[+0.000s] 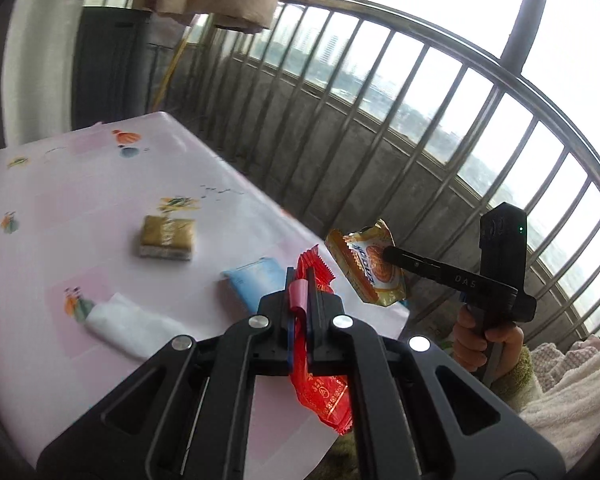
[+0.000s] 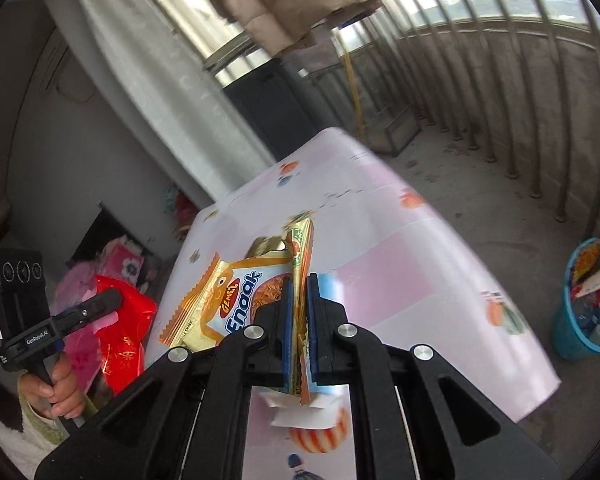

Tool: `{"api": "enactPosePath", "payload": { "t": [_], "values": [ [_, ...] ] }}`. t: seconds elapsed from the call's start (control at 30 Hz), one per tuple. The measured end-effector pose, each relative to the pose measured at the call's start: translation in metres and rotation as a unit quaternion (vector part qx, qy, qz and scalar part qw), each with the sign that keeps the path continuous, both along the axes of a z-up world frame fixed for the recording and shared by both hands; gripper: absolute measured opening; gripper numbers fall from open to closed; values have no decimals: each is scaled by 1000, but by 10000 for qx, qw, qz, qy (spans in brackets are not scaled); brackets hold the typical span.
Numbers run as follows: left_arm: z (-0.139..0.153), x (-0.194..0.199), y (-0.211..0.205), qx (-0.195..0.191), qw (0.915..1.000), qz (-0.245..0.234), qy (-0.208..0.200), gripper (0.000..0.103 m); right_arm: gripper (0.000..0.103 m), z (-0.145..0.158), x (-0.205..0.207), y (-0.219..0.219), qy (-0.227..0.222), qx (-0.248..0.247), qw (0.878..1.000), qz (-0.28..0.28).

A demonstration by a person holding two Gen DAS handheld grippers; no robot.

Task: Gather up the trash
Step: 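Carry the red wrapper and Enaak packet over the blue basket, then open both tools to drop the wrapper and packet into the basket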

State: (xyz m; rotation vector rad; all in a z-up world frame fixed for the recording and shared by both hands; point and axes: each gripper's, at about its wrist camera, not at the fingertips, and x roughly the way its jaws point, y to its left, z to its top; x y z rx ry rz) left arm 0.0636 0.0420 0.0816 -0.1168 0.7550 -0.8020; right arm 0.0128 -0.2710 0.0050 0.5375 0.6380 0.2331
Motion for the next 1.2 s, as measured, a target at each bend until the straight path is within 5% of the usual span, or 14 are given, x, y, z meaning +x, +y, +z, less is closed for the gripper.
{"api": "enactPosePath", "payload": {
  "t": [0.17, 0.3, 0.6, 0.83, 0.93, 1.0, 1.03, 1.07, 1.2],
  "values": [
    [8, 38, -126, 407, 9930, -1110, 51, 2, 7, -9, -43, -94, 141, -330, 9825, -1829],
    [-19, 53, -239, 904, 9756, -1958, 420, 2, 7, -51, -71, -158, 725, -361, 9476, -3091],
    [-165, 69, -463, 2595, 9075, -2997, 1392, 2, 7, -162, -88, -272, 2135, 73, 8675, -4492],
    [-278, 83, -557, 3293, 8684, -3023, 2143, 2, 7, -237, -45, -332, 3026, -174, 8299, -4684],
    [-304, 95, -586, 3168, 8760, -2849, 2261, 2, 10, -256, -31, -353, 3180, -200, 8176, -4795],
    [-313, 104, -595, 3001, 8861, -2683, 2295, 13, 17, -268, -21, -367, 3217, -206, 8130, -4848],
    [-318, 106, -596, 3002, 8868, -2602, 2359, 28, 23, -274, -17, -373, 3188, -160, 8150, -4836],
    [-320, 108, -598, 2993, 8880, -2512, 2423, 36, 35, -279, -15, -377, 3192, -115, 8165, -4809],
    [-299, 118, -587, 2714, 8959, -2479, 2494, 49, 46, -281, -17, -381, 3080, 40, 8155, -4901]
  ]
}}
